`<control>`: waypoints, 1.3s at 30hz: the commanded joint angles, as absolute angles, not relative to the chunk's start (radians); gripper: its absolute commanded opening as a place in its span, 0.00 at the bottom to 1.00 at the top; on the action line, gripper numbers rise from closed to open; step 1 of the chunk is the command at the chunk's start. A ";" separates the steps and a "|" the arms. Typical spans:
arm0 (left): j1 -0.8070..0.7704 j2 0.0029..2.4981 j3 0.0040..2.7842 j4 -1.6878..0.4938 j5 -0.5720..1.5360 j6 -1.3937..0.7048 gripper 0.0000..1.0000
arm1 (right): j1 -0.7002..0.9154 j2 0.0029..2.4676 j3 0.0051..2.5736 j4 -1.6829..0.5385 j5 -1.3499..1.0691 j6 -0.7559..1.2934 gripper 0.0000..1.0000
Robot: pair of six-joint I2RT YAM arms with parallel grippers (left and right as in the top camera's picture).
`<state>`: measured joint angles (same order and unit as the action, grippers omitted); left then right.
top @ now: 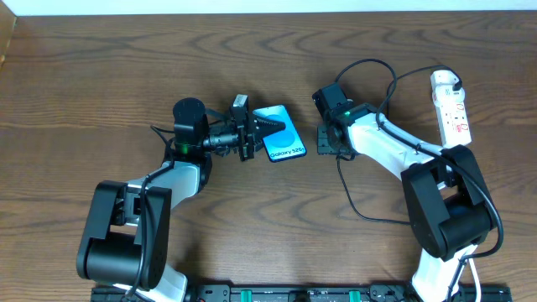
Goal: Plug charger to phone and switch on socket
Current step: 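Lower the right gripper onto the black USB-C cable and grasp it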
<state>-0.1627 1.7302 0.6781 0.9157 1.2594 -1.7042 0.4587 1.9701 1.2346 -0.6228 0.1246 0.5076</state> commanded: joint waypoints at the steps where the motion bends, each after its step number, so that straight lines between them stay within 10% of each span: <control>1: -0.159 1.724 0.705 0.925 1.292 -1.694 0.08 | 0.460 2.014 1.195 -0.637 0.168 0.501 0.47; 28: -0.159 1.724 0.705 0.925 1.292 -1.694 0.07 | 0.460 2.014 1.195 -0.645 0.230 0.500 0.01; 39: -0.159 1.724 0.705 0.925 1.302 -1.694 0.07 | 0.443 2.009 1.202 -0.643 0.069 0.460 0.01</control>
<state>-0.1627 1.7302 0.6781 0.9161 1.2621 -1.7042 0.4564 1.9701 1.2293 -0.6312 0.2005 0.5034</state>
